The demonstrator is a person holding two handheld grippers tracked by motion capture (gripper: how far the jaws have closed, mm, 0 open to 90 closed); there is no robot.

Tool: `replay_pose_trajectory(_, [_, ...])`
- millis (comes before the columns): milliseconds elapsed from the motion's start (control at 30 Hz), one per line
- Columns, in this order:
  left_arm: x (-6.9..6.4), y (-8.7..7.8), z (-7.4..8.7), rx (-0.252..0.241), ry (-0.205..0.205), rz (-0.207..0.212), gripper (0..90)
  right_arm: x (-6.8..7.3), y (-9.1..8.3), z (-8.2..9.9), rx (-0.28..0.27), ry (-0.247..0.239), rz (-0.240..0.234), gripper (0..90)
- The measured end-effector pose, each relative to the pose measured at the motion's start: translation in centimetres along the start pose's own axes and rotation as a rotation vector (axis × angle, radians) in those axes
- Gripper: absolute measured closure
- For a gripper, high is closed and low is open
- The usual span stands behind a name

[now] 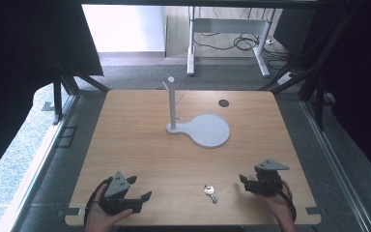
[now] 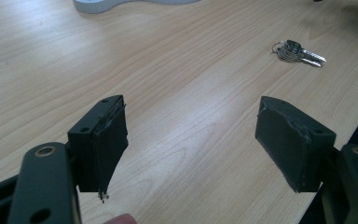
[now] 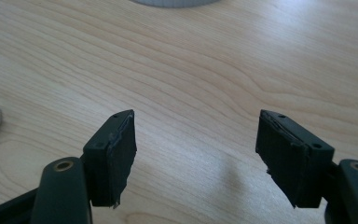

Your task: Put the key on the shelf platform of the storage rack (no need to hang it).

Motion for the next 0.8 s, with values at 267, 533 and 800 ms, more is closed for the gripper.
replay_pose_trajectory(267, [0.07,0.22,0.27,0.008,-0.004,-0.004,25.3,0.74,0.05,-0.15,0.015,-0.035,-0.040,32.3])
replay_pose_trajectory(533, [0.22,0.81,0.48,0.012,-0.003,-0.020,25.2,0.29,-0.39,-0.22,-0.002,0.024,-0.057,34.7])
replay_pose_trajectory(800, [-0.06,0.83,0.50,0.015,0.002,-0.013,25.2,0.83,-0.72,-0.40,0.017,0.003,-0.068,35.2])
Point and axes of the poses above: each handheld gripper's, and its own axes: y roughly forward along the jaws, z roughly out of its underside, x roughly to its left, the point moved 6 cm from there along y, roughly forward along the jaws, and after that the axes turned 14 degrees about -z, right-handed, at the moved point
